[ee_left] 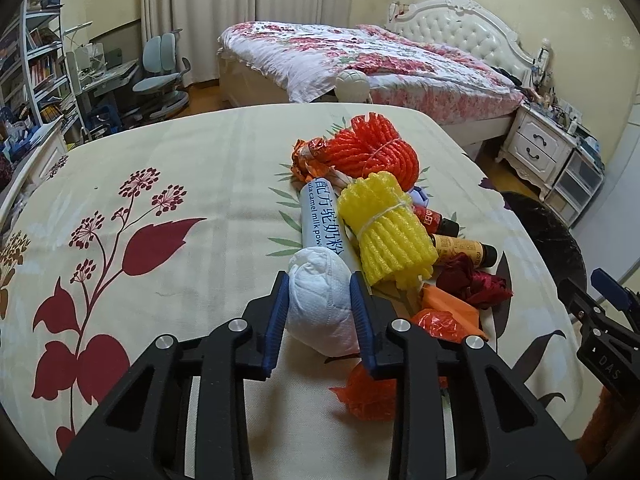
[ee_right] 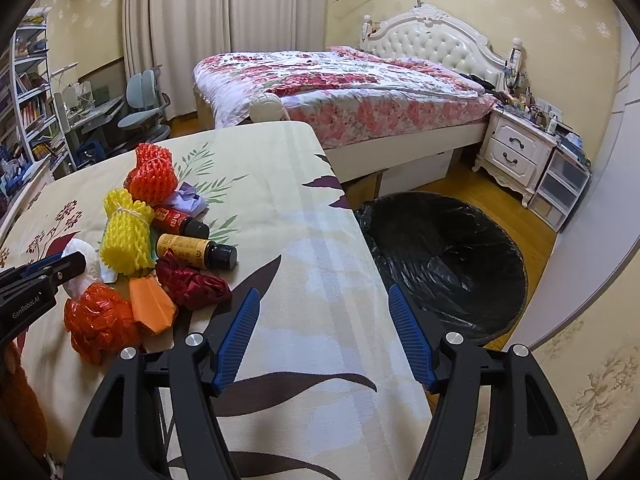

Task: Collect trash
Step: 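Close the left gripper on the white tissue ball and lift it, then grasp the orange-red plastic bag with the right gripper while the left holds the tissue ball, then carry the bag in the right gripper and tissue ball in the left over the bin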

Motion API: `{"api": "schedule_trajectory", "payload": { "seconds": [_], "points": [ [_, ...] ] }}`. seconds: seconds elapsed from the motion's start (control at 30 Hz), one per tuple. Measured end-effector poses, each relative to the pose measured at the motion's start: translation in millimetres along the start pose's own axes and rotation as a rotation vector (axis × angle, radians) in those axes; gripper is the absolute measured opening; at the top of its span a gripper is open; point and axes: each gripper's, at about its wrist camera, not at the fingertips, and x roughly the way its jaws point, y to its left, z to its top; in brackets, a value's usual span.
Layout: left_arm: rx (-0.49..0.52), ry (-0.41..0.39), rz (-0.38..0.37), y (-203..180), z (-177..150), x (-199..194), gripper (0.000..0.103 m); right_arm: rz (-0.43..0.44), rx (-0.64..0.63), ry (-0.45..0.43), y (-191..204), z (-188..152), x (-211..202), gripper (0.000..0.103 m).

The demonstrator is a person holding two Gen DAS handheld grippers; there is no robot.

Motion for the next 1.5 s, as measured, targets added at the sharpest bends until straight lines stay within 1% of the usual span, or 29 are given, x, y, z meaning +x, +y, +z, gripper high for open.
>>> {"api": "schedule_trajectory", "payload": {
  "seconds": [0.23, 0.37, 0.63, 0.67, 0.73, 0.8, 0.97, 1.17, 1.2, 1.23, 1.3, 1.33, 1.5],
  "points": [
    [-0.016, -0.036, 0.015, 14.3, 0.6, -19.0, 0.030, 0.030, -0.025, -0.004, 13.5, 0.1, -2.9, 0.066],
    [-0.023, -0.040, 0.040, 27.5, -4.0, -26.2, 0.030, 0.088, -0.047, 0.002, 30.2, -2.1, -7.7, 0.066],
    [-0.036, -0.060, 0.130, 63.2, -22.0, -44.5, 0.030, 0.207, -0.132, 0.004, 76.6, -6.2, -21.1, 0.066],
    [-0.044, -0.062, 0.139, 69.2, -23.8, -47.0, 0.030, 0.220, -0.146, -0.001, 83.6, -7.5, -23.0, 0.067],
    [-0.062, -0.064, 0.152, 80.6, -27.1, -51.2, 0.030, 0.241, -0.171, -0.008, 95.5, -8.8, -25.5, 0.076],
    [-0.080, -0.065, 0.164, 92.3, -30.6, -55.3, 0.030, 0.258, -0.197, -0.007, 109.1, -10.7, -25.6, 0.076],
    [-0.123, -0.053, 0.186, 115.5, -41.7, -58.7, 0.030, 0.268, -0.271, 0.012, 136.3, -18.9, -20.6, 0.078],
    [-0.149, -0.031, 0.181, 124.7, -51.4, -53.7, 0.030, 0.226, -0.341, 0.031, 154.6, -27.6, -10.8, 0.078],
    [-0.152, -0.029, 0.176, 124.8, -51.8, -53.1, 0.030, 0.212, -0.348, 0.027, 155.6, -28.9, -11.0, 0.076],
    [-0.152, -0.029, 0.173, 124.8, -52.3, -52.9, 0.030, 0.202, -0.352, 0.019, 155.5, -30.0, -11.5, 0.065],
    [-0.148, -0.031, 0.169, 122.7, -53.5, -52.2, 0.030, 0.203, -0.351, 0.021, 153.8, -30.6, -10.9, 0.064],
    [-0.147, -0.031, 0.166, 121.8, -54.2, -52.6, 0.030, 0.206, -0.344, 0.019, 152.0, -30.1, -12.0, 0.059],
    [-0.141, -0.038, 0.154, 114.7, -52.4, -54.3, 0.030, 0.236, -0.314, -0.011, 145.5, -24.9, -21.4, 0.058]
  ]
}}
